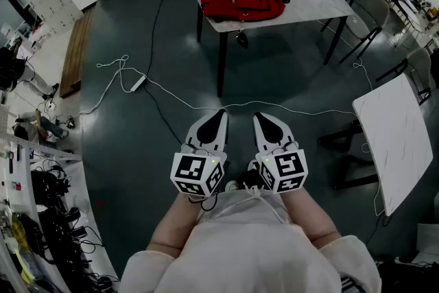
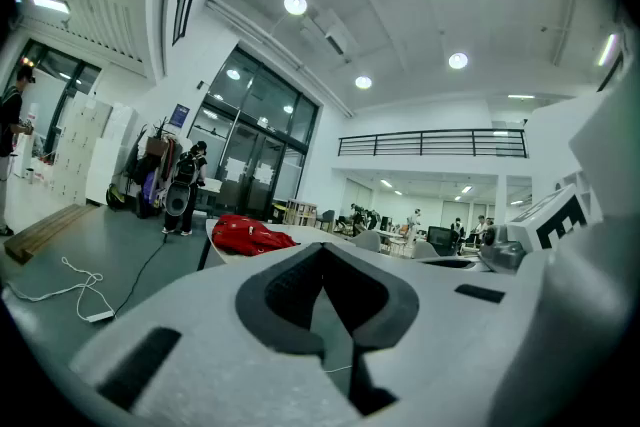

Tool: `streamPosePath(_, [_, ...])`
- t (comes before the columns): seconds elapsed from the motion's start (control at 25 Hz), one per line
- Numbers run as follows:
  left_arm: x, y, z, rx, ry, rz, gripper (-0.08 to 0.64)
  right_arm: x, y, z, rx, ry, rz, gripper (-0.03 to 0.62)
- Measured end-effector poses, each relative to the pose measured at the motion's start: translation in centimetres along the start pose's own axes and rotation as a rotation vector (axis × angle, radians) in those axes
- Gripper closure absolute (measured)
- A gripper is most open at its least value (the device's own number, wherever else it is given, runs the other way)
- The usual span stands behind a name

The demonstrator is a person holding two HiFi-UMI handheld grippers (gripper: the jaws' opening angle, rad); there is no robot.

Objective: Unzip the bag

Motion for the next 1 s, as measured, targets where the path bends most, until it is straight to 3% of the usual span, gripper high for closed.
streamPosePath(0.44, [0.1,1.0,0.7,-0.04,0.03,0.0,0.54,-0.2,-0.3,1.0,0.0,0.009,-0.014,0.566])
streamPosePath(0.72, [0.6,1.7,1.1,-0.057,0.051,-0.007,0.54,0.6,-0.8,1.6,0.016,0.035,0.056,0.565])
streamPosePath(1.0, [1.8,3.3,3.7,-0.089,0.125,-0.03,0.54,1.9,-2.4,3.8,-0.006,0.093,0.082,0.565])
Point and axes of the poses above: the fingertips, and each gripper's own axes: z forward along the fingers, y to its left, x out of its underside, the point moved 10 cm from there along -z, backward along the fingers, and after that the axes turned 7 degrees about -z, right-handed, at the moved point
